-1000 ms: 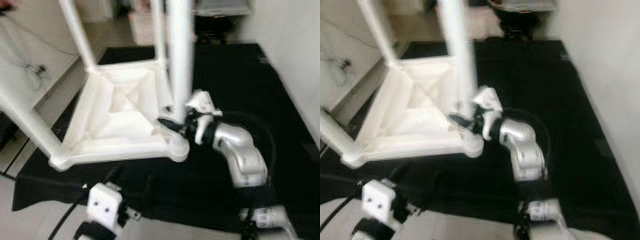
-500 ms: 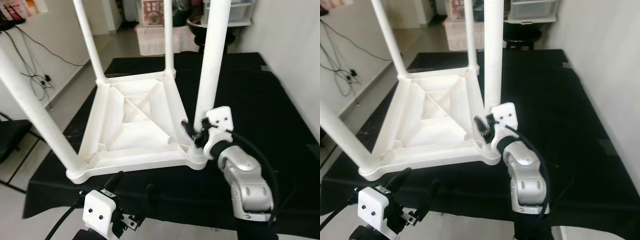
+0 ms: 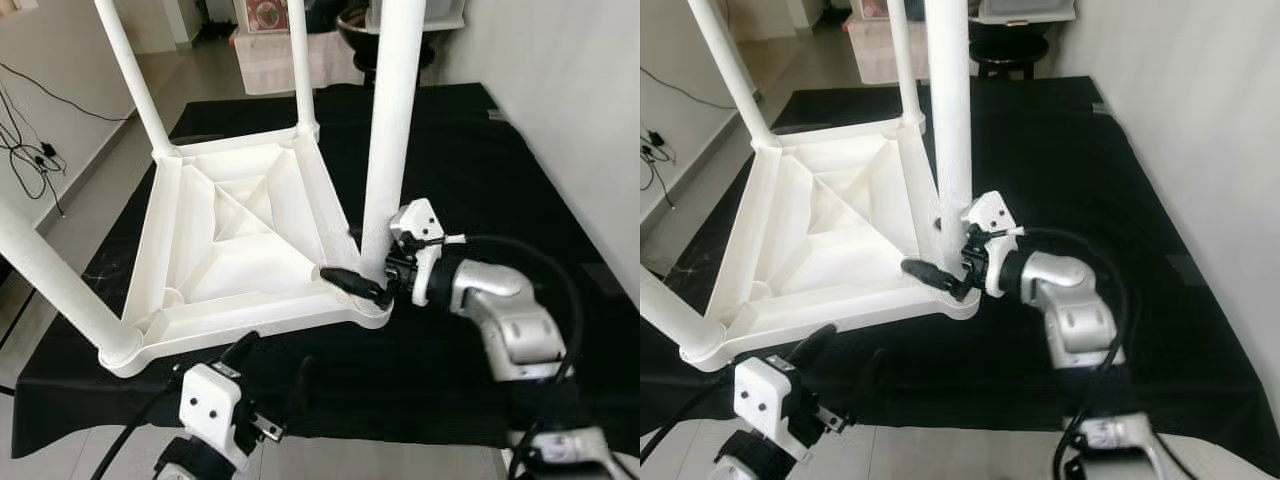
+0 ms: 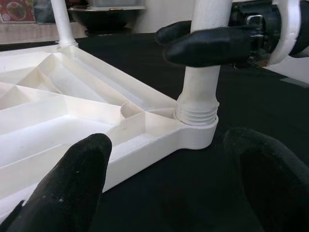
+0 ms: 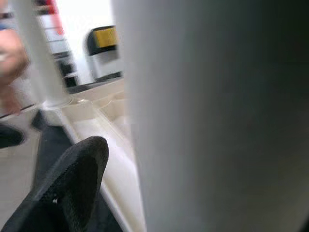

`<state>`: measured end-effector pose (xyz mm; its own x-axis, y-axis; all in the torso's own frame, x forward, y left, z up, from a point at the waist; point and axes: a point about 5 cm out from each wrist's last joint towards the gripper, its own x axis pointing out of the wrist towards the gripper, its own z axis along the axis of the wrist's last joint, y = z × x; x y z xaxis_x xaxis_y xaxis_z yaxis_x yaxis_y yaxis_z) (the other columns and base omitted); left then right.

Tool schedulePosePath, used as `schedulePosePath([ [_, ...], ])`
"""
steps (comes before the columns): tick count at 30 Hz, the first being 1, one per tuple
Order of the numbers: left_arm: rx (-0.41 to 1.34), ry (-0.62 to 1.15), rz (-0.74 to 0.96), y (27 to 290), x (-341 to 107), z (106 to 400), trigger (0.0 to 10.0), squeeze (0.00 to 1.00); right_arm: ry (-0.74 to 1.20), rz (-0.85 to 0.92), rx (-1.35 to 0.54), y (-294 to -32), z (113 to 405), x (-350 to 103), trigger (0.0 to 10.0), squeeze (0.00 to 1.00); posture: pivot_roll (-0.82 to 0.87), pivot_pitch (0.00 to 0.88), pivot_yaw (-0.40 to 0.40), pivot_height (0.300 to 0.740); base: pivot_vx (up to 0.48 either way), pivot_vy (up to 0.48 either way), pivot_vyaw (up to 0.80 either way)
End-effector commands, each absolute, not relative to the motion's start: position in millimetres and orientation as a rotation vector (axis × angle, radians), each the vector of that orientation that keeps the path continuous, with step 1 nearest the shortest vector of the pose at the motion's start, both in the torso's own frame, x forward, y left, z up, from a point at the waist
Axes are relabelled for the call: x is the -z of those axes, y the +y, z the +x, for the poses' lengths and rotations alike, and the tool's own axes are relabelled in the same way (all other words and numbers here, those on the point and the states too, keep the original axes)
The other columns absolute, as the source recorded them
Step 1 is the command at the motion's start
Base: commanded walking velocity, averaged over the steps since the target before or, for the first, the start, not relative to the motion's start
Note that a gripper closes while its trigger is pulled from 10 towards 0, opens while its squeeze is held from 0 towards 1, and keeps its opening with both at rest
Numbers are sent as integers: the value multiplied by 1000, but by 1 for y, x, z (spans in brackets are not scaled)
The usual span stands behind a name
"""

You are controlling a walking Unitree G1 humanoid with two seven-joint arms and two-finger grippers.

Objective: Building children table

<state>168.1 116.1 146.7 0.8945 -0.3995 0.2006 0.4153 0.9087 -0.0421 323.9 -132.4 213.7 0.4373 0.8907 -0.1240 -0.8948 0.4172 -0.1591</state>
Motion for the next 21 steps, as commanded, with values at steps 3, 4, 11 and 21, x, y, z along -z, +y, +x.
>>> schedulePosePath([
  [3,435,-181,-99,112,-144,166,10000,0,58,-267,-1283,-129,336,-217,9255,0,4,150,29,740,0,0,0],
  [4,435,-181,-99,112,-144,166,10000,0,58,-267,-1283,-129,336,-217,9255,0,4,150,29,740,0,0,0],
  [11,438,-183,-105,110,-144,165,10000,0,98,-253,-1360,-134,341,-213,0,0,8,160,30,740,0,0,0],
  [21,440,-183,-107,109,-143,165,10000,0,83,-225,-1336,-140,339,-209,0,0,-14,158,27,740,0,0,0],
])
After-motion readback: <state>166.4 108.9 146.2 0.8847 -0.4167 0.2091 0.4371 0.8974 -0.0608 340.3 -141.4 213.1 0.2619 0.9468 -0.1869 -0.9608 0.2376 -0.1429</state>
